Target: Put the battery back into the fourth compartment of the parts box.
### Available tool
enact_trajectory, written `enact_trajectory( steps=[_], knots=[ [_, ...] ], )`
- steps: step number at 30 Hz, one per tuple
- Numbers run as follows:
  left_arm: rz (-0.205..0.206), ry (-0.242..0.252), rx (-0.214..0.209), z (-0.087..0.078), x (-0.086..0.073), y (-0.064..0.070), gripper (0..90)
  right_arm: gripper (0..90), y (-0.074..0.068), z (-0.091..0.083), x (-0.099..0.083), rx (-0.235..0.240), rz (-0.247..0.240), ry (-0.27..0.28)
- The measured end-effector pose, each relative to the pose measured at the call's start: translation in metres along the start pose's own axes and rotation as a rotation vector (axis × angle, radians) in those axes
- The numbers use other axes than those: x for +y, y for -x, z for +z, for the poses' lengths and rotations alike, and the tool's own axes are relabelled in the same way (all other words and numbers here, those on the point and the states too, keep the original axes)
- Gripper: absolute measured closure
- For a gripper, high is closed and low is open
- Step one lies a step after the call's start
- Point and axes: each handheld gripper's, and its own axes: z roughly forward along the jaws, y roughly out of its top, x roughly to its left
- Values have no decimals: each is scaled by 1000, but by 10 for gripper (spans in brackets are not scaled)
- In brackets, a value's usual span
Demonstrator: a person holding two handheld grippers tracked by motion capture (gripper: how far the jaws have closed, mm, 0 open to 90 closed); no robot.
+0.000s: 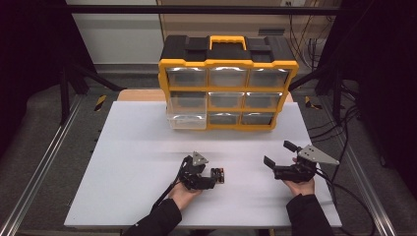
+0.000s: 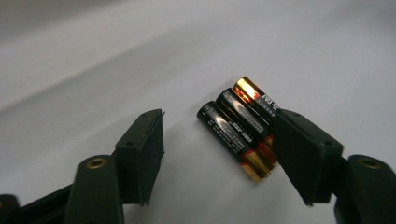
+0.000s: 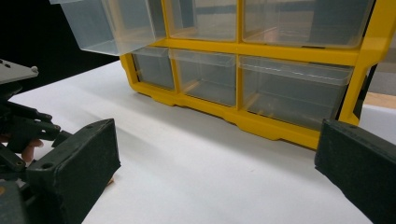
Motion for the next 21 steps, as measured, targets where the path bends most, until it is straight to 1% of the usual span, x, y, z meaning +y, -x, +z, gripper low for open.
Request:
enact_trajectory(
  steps=[3,5,8,9,11,12,14,15,18,21],
  knots=[
    [0,-11,2,1,0,1,392,3,0,0,0,0,0,-1],
    [5,-27,9,2,0,3,408,3,0,0,0,0,0,0],
    [3,-29,9,2,0,4,444,3,0,0,0,-1,0,0],
    [4,-31,11,2,0,5,444,3,0,0,0,-1,0,0],
    [4,-31,13,2,0,5,492,4,0,0,0,0,1,2],
    [4,-32,15,3,1,6,492,4,0,0,0,0,1,2],
    [3,-36,31,3,1,7,541,3,0,0,0,0,1,0],
    [3,-36,31,3,1,7,554,3,0,0,0,0,0,0],
    [-4,-42,51,4,2,8,583,3,0,0,0,-1,0,0],
    [-5,-46,59,4,3,9,605,3,0,0,0,0,0,0]
  ],
)
